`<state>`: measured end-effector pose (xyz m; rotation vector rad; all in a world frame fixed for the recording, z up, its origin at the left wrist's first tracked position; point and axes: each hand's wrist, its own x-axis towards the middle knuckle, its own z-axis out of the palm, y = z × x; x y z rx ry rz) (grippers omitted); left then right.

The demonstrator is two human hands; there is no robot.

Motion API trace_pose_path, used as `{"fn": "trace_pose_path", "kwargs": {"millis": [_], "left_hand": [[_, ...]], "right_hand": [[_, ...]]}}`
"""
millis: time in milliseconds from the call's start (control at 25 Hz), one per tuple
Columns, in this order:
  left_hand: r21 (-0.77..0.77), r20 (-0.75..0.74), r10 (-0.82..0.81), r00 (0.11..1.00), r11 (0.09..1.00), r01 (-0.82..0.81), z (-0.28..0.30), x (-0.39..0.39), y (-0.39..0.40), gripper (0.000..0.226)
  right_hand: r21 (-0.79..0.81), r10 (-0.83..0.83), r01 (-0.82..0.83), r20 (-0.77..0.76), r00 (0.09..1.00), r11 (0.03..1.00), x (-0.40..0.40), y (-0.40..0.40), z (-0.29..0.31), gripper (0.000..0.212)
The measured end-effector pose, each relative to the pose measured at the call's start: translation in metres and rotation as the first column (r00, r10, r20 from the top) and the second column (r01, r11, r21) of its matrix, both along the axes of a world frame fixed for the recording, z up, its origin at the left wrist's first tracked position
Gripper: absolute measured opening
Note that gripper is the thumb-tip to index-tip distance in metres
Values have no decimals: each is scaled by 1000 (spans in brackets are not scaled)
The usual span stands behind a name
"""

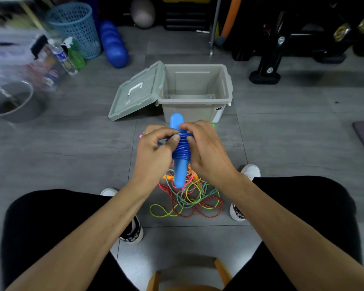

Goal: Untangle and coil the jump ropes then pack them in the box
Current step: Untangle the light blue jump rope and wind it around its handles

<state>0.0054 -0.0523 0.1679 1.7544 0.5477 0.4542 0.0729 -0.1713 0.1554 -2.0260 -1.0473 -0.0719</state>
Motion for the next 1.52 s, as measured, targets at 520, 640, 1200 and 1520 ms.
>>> {"fn": "trace_pose_path", "kwargs": {"millis": [520,640,1200,1520], "left_hand": [[370,-102,-121,987,917,150,-5,1,9,21],[233,-46,-84,995,968,93,-6,1,11,27],[298,23,-150,988,945,136,-12,6,11,17],[-183,-58,-111,992,978,99,-2,1,9,24]], "right_hand": [[79,-21,37,-198,980,996,5,-8,1,20],[-77,-62,67,68,996,995,9,-6,-5,23],[183,66,46,-565,823,982,11,-5,0,11],[161,216,-155,-489,845,975,19,-14,14,21]]}}
